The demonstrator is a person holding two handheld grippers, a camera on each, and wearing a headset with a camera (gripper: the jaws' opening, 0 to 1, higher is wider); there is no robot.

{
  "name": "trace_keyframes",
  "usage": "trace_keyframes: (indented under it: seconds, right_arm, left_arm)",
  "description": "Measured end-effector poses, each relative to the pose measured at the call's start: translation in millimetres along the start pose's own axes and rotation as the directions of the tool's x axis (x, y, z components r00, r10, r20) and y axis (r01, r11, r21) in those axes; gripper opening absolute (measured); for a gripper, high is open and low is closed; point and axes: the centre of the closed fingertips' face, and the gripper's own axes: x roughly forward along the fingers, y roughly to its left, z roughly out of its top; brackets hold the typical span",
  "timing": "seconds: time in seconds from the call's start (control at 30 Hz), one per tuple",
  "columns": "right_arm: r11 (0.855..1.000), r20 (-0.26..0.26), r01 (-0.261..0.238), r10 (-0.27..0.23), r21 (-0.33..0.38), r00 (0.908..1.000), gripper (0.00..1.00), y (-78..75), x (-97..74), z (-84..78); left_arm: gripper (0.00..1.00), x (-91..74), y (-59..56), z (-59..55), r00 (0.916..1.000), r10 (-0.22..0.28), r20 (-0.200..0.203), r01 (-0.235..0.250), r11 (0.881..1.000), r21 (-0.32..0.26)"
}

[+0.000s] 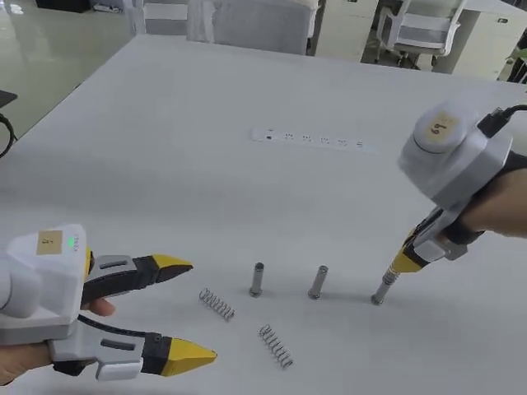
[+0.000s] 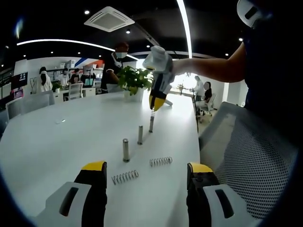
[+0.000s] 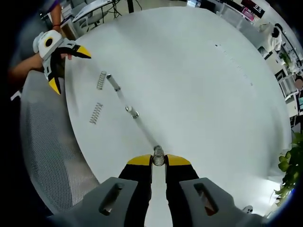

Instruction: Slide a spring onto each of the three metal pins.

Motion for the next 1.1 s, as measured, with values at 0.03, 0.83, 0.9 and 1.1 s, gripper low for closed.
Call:
trace_keyframes:
  seconds: [0.03,0.83,0.9,1.1]
  right_arm:
    - [1.000,0.002,0.000,0.000,0.000,1.0000,0.07,-0.2,1.8,-0.1]
    - [1.000,-0.004,-0.005,0.005,0.018,1.0000,0.08,0.7,39.4,-7.2]
    - [1.000,0.004,0.001,-0.001,0.015,1.0000,0.08,0.3,38.6,-5.6]
    - [1.000,0.035,0.005,-0.006,0.025,0.9994,0.11,0.0,29.0,0.0]
  left_arm:
    - [0.65,-0.1,-0.1,0.2,1.0000,0.000,0.000,0.000,1.000,0.000]
    - [0.64,-3.8,1.0,1.6,1.0000,0.000,-0.002,0.000,1.000,0.003]
    - [0.63,-3.9,0.8,1.8,1.0000,0.000,0.000,0.000,1.000,0.001]
    - [0.63,-3.8,0.1,1.0,1.0000,-0.001,0.000,0.001,1.000,-0.001]
